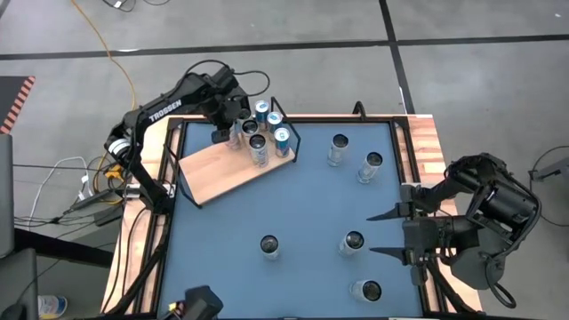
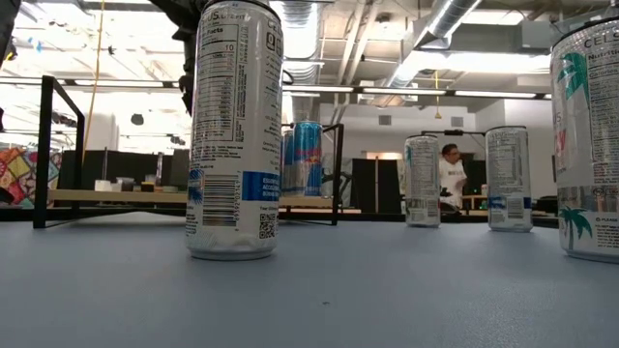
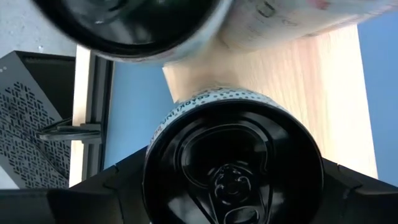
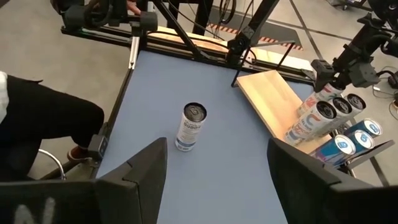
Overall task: Place canned beverage on shelf
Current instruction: Put the bottom left white and pink soda can on the shelf
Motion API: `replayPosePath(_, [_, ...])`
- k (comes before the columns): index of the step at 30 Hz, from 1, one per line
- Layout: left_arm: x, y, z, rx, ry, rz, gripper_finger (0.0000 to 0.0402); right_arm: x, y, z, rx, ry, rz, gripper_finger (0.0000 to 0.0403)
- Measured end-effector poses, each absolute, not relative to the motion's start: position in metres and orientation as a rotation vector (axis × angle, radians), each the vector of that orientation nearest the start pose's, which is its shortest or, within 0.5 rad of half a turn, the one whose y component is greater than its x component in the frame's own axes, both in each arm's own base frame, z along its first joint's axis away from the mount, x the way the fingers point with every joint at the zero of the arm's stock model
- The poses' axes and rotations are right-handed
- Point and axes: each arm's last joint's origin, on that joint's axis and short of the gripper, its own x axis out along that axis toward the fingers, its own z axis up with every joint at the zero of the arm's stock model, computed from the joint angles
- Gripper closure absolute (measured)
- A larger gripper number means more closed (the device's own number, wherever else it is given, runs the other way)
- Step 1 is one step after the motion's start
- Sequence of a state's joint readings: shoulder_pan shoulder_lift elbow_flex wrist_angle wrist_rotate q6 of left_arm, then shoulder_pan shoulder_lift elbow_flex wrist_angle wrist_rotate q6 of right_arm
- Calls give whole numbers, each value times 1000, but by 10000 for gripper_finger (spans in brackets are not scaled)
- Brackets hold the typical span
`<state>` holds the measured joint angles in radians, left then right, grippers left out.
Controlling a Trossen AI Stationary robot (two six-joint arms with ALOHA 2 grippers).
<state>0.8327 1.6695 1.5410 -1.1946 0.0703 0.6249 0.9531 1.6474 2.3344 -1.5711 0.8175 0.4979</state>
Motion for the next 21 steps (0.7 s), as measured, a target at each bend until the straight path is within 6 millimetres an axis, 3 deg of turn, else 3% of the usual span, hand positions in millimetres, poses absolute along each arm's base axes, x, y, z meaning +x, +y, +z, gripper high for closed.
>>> replayPosePath(21, [219,232,301,-55,1359,262,119,160,189,501,-197,567,-11,147])
